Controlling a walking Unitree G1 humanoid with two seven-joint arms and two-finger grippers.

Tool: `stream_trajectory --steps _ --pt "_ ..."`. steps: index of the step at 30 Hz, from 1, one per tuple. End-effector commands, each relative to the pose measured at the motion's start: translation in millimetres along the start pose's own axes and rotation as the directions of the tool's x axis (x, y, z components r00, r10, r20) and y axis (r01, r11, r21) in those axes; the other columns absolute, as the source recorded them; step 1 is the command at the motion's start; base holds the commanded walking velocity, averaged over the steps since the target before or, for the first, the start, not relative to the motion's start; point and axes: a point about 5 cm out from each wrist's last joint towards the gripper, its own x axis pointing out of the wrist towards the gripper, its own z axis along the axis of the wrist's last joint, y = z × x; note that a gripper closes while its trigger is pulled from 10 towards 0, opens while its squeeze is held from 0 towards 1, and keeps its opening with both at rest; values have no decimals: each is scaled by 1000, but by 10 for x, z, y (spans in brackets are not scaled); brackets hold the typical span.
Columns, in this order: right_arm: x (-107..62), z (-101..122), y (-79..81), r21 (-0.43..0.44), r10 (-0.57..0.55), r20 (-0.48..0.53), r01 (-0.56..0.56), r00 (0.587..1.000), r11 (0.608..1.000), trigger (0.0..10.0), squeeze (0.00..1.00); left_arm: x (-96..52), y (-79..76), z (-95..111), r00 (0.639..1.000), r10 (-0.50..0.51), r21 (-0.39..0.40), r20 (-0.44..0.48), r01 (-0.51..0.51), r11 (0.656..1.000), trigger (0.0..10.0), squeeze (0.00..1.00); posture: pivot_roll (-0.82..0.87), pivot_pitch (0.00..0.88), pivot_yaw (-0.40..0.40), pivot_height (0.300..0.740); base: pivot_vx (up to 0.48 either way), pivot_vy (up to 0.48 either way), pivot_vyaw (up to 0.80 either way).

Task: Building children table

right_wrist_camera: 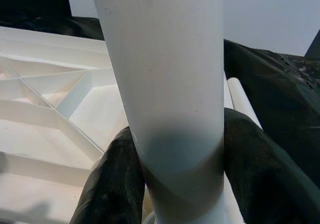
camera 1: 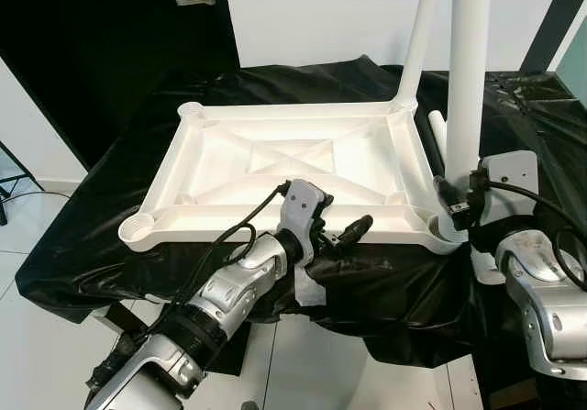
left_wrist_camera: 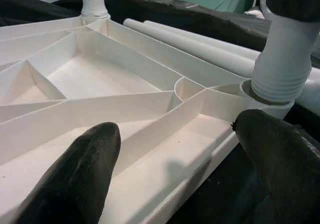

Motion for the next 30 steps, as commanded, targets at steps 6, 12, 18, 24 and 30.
stream_trajectory --steps 6,12,18,24,30 --pt "50 -125 105 15 58 -42 -58 997 998 10000 0 -46 -260 -75 859 -506 50 -80 510 858 10000 0 -191 0 65 740 0 0 0" --pt "90 -101 133 13 72 -30 -71 997 997 10000 0 -24 -273 -119 846 -519 78 -124 530 844 10000 0 -186 0 68 740 0 0 0" --pt "106 -92 177 13 86 -13 -86 996 996 10000 0 96 -322 -166 832 -520 123 -192 546 828 10000 0 -189 0 74 740 0 0 0" --pt "85 -106 182 14 84 -15 -84 996 996 10000 0 138 -358 -256 803 -525 159 -284 579 800 10000 0 -195 0 79 740 0 0 0" --pt "76 -109 180 14 80 -15 -79 997 997 10000 0 164 -335 -333 793 -498 167 -353 576 800 10000 0 -199 1 81 740 0 0 0"
